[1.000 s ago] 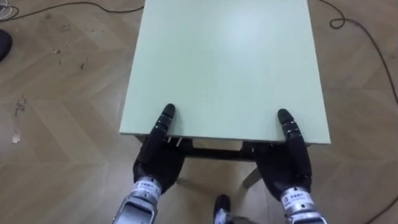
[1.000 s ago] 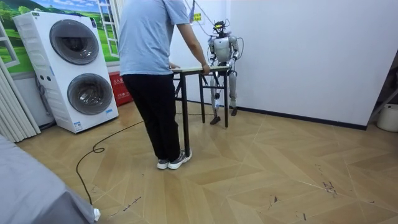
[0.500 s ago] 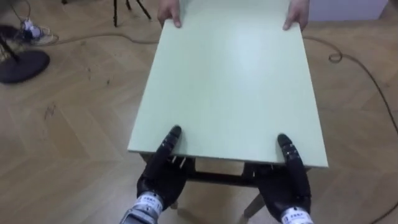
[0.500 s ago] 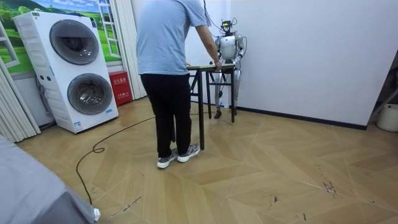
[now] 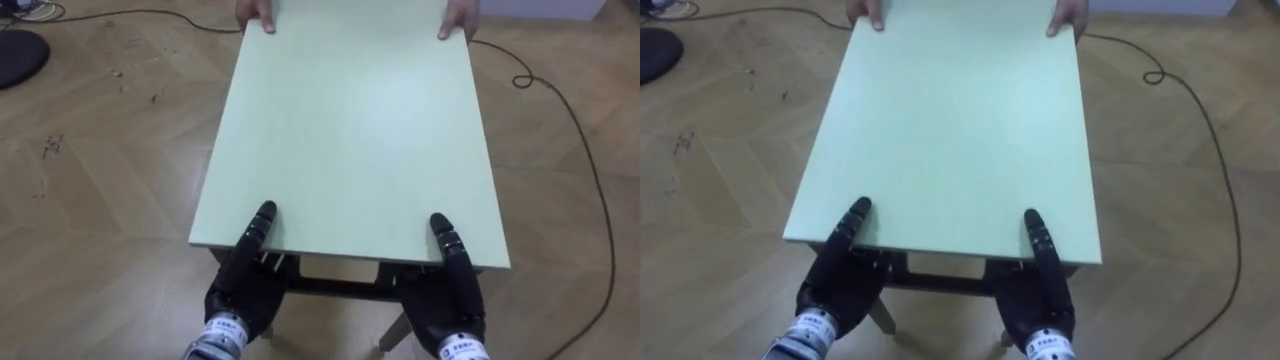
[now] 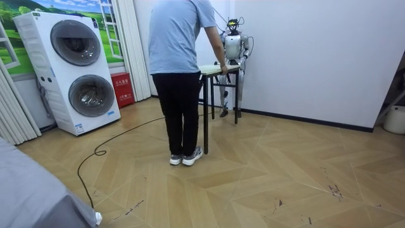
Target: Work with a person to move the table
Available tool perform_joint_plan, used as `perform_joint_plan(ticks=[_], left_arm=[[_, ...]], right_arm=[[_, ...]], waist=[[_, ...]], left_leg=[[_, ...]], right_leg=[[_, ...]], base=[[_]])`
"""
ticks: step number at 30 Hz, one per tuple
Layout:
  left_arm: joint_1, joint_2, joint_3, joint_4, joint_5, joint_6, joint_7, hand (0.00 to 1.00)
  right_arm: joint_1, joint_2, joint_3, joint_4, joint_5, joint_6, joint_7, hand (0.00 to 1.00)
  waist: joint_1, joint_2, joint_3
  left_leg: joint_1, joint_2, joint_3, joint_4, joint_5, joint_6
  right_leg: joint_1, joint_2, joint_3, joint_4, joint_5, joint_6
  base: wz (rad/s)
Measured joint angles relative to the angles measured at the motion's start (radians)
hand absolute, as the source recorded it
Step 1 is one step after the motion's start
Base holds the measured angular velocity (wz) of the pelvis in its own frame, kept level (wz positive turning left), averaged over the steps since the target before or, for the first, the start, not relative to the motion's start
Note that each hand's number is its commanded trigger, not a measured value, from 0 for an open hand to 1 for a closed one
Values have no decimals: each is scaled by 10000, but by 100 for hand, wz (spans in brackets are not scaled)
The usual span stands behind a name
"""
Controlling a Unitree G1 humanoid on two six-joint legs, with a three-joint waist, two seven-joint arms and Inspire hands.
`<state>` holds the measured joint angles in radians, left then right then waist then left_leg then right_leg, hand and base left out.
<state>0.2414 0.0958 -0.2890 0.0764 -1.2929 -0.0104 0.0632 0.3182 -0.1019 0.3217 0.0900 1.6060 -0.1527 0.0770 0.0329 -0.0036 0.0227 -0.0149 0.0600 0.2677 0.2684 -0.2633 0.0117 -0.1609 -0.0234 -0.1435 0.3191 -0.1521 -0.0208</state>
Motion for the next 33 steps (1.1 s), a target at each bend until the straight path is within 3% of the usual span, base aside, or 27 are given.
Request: perform_joint_plan(ticks=[10, 17, 24, 27, 31, 33], left_arm=[[98, -109, 35, -87, 102, 1, -107, 100], [102, -82, -17, -93, -122, 35, -92, 100], [267, -322, -57, -93, -87, 17, -93, 100], [395, -346, -61, -94, -99, 5, -91, 100], [485, -326, -42, -167, -107, 6, -92, 100], [508, -342, -41, -166, -141, 6, -91, 100]], right_arm=[[-16, -84, -110, -1, -47, -1, 286, 100], [-59, -187, -117, 0, -58, 14, 298, 100], [-55, -257, -236, -34, -323, 3, 263, 100], [-60, -254, -196, -34, -403, 1, 221, 100], [-59, -270, -175, -49, -404, 16, 230, 100], [-62, -268, -92, -47, -404, 3, 229, 100]], waist=[[-4, -26, -17], [-82, -9, -23], [1, 337, -20], [28, 434, -15], [305, 454, -23], [301, 470, -16]], left_leg=[[-111, 156, -262, -4, 27, -51], [-91, 164, -676, 5, 38, -70], [-52, 131, -674, -62, 53, -94], [27, 108, -887, -216, 55, -93], [47, 42, -1132, -344, 96, -120], [81, -59, -1494, -359, 121, -87]], right_leg=[[276, 86, -357, -512, 50, -50], [889, 66, -1027, -971, 50, -51], [1135, 63, -1150, -1003, 48, -48], [1240, 56, -1344, -1005, 48, -47], [1254, -42, -1357, -968, 15, 6], [1301, -158, -1624, -659, -128, 231]], base=[[8], [34], [26], [24], [16], [44]])
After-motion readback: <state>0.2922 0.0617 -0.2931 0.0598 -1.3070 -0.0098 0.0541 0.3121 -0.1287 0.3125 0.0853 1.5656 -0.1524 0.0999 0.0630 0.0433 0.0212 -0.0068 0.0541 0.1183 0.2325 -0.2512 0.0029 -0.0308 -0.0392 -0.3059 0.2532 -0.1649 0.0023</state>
